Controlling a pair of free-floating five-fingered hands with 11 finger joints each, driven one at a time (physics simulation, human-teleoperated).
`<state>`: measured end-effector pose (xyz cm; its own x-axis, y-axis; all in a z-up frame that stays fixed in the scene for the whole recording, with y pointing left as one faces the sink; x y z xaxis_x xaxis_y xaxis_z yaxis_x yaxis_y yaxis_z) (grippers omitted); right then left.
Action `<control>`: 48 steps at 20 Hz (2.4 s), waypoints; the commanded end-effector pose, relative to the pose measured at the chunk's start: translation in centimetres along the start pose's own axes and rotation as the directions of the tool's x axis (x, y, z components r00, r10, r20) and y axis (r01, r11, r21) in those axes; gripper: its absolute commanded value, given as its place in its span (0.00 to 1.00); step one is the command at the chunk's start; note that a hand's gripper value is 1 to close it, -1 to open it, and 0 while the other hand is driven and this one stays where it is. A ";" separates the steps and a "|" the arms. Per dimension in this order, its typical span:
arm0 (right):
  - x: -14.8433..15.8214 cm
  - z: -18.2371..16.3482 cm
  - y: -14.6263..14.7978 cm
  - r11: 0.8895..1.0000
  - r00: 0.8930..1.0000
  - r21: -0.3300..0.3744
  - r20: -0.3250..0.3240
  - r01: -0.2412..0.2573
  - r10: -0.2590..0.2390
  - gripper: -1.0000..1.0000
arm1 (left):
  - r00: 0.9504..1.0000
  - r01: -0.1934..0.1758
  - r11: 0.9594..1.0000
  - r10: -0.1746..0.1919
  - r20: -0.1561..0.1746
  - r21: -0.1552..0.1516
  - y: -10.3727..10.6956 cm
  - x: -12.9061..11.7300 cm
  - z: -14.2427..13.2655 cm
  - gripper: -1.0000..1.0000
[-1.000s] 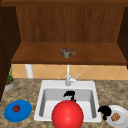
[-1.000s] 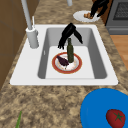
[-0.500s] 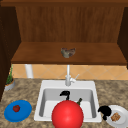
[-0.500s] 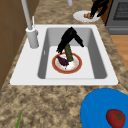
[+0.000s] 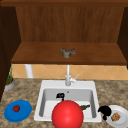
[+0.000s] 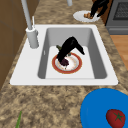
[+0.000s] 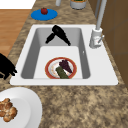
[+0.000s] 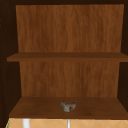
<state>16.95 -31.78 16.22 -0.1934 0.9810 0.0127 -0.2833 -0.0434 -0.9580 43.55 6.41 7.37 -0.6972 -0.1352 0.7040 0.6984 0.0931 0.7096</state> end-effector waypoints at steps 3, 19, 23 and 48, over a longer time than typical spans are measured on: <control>0.0 0.0 0.0 1.000 1.000 0.000 0.000 0.000 0.000 0.50 | 0.992 0.037 0.992 -0.050 0.113 0.118 -0.9 -1.5 3.1 0.00; 0.0 0.0 0.0 1.000 1.000 0.000 0.000 0.000 0.000 0.50 | 0.956 0.202 0.957 -0.238 0.170 0.208 -0.4 -1.9 10.8 0.00; 0.0 0.0 0.0 1.000 1.000 0.000 0.000 0.000 0.000 0.50 | 0.956 0.225 0.953 -0.255 0.142 0.201 -0.6 -1.4 13.3 0.00; 0.0 0.0 0.0 1.000 1.000 0.000 0.000 0.000 0.000 0.50 | 0.939 0.256 0.944 -0.294 0.179 0.207 0.0 5.8 26.4 0.00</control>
<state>16.95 -31.78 16.22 -0.1934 0.9810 0.0127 -0.2833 -0.0434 -0.9580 36.44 30.58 11.92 -0.8889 0.0584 0.4544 0.4526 0.2651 0.8514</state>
